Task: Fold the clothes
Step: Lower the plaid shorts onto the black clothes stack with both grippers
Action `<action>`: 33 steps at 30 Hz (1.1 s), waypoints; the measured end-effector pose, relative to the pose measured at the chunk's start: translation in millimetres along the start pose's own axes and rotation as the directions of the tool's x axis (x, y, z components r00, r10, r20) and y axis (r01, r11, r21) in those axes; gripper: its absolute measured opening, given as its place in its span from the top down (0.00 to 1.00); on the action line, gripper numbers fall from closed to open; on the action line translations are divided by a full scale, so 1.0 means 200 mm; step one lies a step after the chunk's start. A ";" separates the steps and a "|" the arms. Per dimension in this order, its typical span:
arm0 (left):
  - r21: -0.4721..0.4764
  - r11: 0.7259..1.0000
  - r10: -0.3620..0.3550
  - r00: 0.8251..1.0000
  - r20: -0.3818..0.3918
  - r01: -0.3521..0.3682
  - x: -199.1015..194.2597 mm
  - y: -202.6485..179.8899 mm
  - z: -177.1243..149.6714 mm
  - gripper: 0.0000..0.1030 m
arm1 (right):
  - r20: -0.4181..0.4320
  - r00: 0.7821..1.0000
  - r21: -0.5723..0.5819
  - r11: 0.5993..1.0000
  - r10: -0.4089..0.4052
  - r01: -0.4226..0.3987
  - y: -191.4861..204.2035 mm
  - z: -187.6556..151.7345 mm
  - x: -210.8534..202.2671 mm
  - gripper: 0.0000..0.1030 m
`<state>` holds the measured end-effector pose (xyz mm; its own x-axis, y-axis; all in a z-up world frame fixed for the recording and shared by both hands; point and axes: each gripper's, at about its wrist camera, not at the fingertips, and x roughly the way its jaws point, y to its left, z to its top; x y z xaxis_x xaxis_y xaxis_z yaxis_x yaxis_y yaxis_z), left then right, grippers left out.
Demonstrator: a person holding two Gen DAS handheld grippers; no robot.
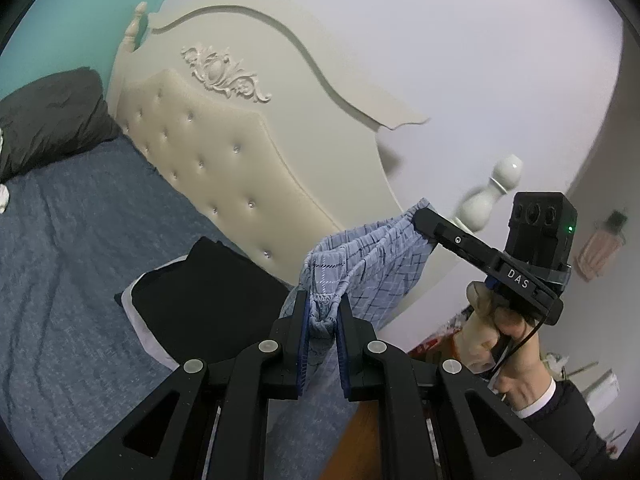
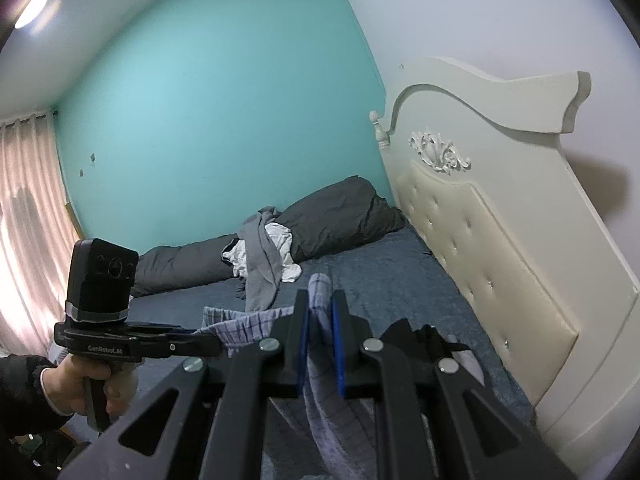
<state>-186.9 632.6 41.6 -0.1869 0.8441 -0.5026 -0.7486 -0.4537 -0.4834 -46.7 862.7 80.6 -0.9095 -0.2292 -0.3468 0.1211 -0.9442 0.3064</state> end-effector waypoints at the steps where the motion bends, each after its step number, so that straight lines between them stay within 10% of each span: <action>1: -0.005 1.000 0.009 1.000 0.001 -0.009 0.02 0.02 0.01 0.88 | -0.002 1.000 -0.002 1.000 0.000 0.000 -0.01 0.01 0.03 0.90; 19: -0.201 0.976 0.067 0.995 -0.072 -0.080 0.52 0.69 0.14 0.88 | -0.210 0.975 0.046 0.995 -0.077 0.088 -0.41 0.01 0.90 0.90; 33: -0.345 0.930 0.075 0.983 -0.166 -0.129 0.83 1.12 -0.02 0.86 | -0.426 0.886 -0.086 0.983 -0.186 0.165 -0.50 -0.16 1.44 0.90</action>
<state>-382.9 669.3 -152.4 -0.1340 0.7487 -0.6493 -0.4529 -0.6290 -0.6318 -307.3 883.9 -78.8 -0.6585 -0.1285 -0.7415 0.0034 -0.9858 0.1678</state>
